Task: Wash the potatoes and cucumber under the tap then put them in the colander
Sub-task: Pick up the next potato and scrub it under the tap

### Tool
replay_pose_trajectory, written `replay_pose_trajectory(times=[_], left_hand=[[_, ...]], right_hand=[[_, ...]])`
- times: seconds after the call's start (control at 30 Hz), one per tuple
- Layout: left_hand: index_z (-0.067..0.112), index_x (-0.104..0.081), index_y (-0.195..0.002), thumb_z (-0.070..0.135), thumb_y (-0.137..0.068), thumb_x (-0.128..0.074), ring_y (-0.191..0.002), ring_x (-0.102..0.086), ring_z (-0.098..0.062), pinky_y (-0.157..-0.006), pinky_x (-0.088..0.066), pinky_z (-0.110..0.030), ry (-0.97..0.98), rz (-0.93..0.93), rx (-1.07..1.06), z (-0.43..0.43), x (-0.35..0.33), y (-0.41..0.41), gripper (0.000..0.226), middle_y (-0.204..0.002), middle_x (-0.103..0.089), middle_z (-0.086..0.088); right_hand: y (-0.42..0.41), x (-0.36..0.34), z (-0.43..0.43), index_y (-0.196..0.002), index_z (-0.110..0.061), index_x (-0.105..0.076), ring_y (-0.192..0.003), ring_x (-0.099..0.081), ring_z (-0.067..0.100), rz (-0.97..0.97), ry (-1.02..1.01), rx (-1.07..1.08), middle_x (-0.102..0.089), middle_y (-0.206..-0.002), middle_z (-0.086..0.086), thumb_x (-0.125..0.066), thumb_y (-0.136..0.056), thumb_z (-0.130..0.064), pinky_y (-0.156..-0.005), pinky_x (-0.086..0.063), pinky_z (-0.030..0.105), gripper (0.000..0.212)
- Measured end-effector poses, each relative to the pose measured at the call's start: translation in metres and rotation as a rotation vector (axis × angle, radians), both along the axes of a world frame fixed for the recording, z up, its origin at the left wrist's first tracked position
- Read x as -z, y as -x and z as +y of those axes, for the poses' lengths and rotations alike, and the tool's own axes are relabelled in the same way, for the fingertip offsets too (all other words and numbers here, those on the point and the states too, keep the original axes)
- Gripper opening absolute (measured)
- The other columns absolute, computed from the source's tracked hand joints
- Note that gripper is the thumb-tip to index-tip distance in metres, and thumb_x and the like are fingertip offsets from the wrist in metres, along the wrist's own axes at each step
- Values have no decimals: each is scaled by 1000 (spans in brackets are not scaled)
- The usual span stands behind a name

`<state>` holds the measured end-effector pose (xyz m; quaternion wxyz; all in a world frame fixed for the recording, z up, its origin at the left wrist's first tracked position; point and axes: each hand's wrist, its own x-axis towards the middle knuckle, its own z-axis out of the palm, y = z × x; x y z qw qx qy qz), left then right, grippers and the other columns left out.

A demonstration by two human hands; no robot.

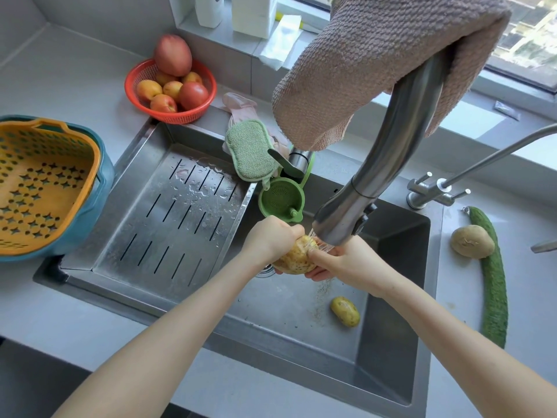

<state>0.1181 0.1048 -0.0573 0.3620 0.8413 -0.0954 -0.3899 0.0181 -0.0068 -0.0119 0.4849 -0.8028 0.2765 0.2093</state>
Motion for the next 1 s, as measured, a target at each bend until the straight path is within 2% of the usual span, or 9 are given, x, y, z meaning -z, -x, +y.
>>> replay_pose_trajectory(times=[0.13, 0.23, 0.33, 0.43, 0.53, 0.6, 0.77, 0.87, 1.0], left_hand=[[14, -26, -31, 33, -87, -57, -66, -52, -27, -24, -17, -16, -32, -20, 2, 0, 0, 4, 67, -27, -27, -4], [13, -28, -36, 36, -88, -55, -73, -57, -27, -27, -20, -17, -42, -39, -31, 0, -1, 6, 63, -35, -34, -13], [1, -32, -48, 31, -89, -50, -85, -59, -30, -41, -25, -27, -68, -77, -90, 0, -3, 7, 54, -71, -54, -21], [0, -33, -51, 27, -89, -50, -90, -57, -33, -49, -36, -41, -55, -13, -122, 0, -3, 9, 49, -80, -54, -27], [8, -42, -49, 28, -88, -49, -82, -63, -33, -39, -40, -29, -49, 82, -153, 3, 0, 9, 45, -51, -46, -13], [10, -51, -53, 30, -86, -50, -75, -69, -39, -39, -37, -21, -39, 142, -178, 4, 5, 9, 39, -51, -49, -6], [5, -62, -70, 34, -82, -50, -82, -69, -41, -59, -52, -32, -24, 201, -224, 4, 14, 7, 34, -86, -68, -22], [4, -61, -78, 32, -84, -47, -68, -70, -43, -34, -36, -17, -38, 263, -242, 3, 12, 9, 32, -82, -67, -18], [3, -60, -79, 21, -85, -40, -58, -66, -41, -36, -30, -16, 6, 270, -258, -6, 6, 20, 28, -78, -67, -24]], right_hand=[[-1, 2, 4, -87, 5, -67, -68, -74, 15, -7, 124, -105, -75, -73, 5, -53, -85, -16, -71, -61, 40, 25], [0, 5, 8, -82, 2, -60, -69, -67, 32, -58, 367, -195, -68, -75, 16, -48, -82, -14, -65, -57, 45, 21], [3, 5, 9, -74, 7, -53, -69, -63, 37, -85, 468, -111, -65, -73, 24, -45, -84, -8, -64, -54, 44, 20], [6, 3, 10, -69, 13, -59, -46, -63, 13, -105, 399, 72, -66, -60, 20, -52, -86, -10, -55, -52, 31, 29], [9, -1, 11, -61, 8, -65, -31, -50, -1, -183, 342, 180, -56, -38, -4, -62, -85, -10, -44, -46, 18, 30], [10, -1, 11, -59, 3, -64, -33, -52, -2, -215, 333, 198, -55, -40, -7, -62, -84, -6, -45, -46, 18, 27], [13, 6, 13, -57, -17, -56, -58, -53, 3, -187, 380, 180, -58, -56, -9, -43, -75, 9, -56, -40, 16, 34], [17, 13, 15, -59, -15, -54, -58, -49, 11, -292, 364, 273, -54, -58, -7, -54, -86, -8, -58, -38, 28, 28], [12, 28, 37, -89, -12, -62, -64, -58, 8, -253, 82, 298, -65, -79, 3, -53, -87, -45, -58, -45, 23, 34]])
